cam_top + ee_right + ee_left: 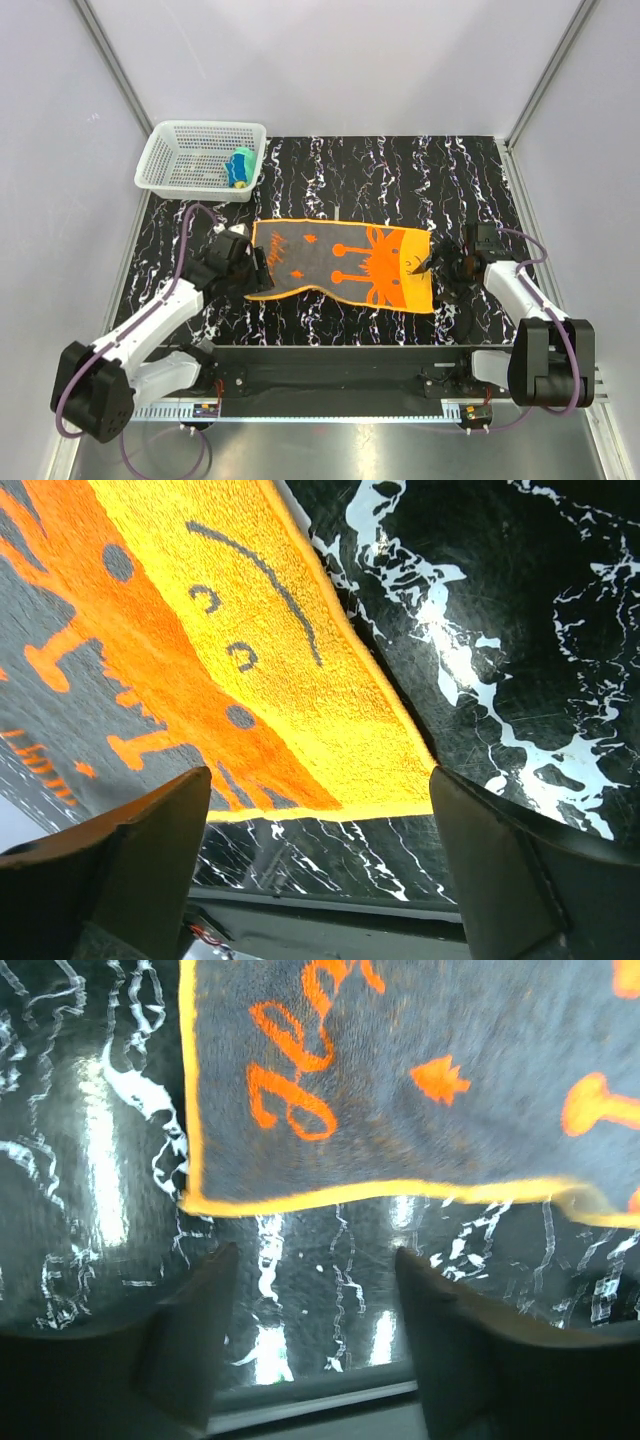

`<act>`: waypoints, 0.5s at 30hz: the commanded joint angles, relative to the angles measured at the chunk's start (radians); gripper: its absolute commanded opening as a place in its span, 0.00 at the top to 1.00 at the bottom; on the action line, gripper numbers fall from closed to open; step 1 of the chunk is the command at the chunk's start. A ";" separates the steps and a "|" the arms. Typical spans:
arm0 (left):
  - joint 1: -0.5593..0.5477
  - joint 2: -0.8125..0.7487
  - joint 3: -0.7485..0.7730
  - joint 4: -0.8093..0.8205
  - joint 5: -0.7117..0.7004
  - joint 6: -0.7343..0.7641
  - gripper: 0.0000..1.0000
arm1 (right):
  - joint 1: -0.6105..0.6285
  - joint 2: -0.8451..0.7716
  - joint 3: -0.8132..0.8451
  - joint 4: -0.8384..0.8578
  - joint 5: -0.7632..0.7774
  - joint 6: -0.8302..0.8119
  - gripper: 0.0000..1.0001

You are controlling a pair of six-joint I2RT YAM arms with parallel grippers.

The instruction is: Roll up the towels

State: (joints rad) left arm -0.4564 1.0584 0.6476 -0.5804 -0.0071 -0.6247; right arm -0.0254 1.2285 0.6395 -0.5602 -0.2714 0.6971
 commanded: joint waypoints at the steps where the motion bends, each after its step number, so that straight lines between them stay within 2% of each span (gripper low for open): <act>1: 0.005 -0.075 0.004 -0.027 -0.048 -0.059 0.25 | -0.001 -0.035 0.022 0.017 0.046 0.002 0.01; 3: 0.005 -0.112 -0.003 -0.042 -0.044 -0.072 0.18 | -0.001 -0.067 0.020 -0.009 0.067 -0.008 0.00; 9: 0.005 -0.155 -0.037 -0.122 -0.094 -0.176 0.19 | -0.001 -0.187 -0.053 -0.066 0.028 0.030 0.00; 15: 0.027 -0.115 -0.158 -0.015 -0.045 -0.256 0.22 | -0.001 -0.219 -0.133 -0.049 -0.005 0.058 0.01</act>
State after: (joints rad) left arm -0.4465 0.9325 0.5377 -0.6498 -0.0631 -0.8124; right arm -0.0254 1.0111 0.5343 -0.6037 -0.2497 0.7277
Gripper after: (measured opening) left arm 0.788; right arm 0.990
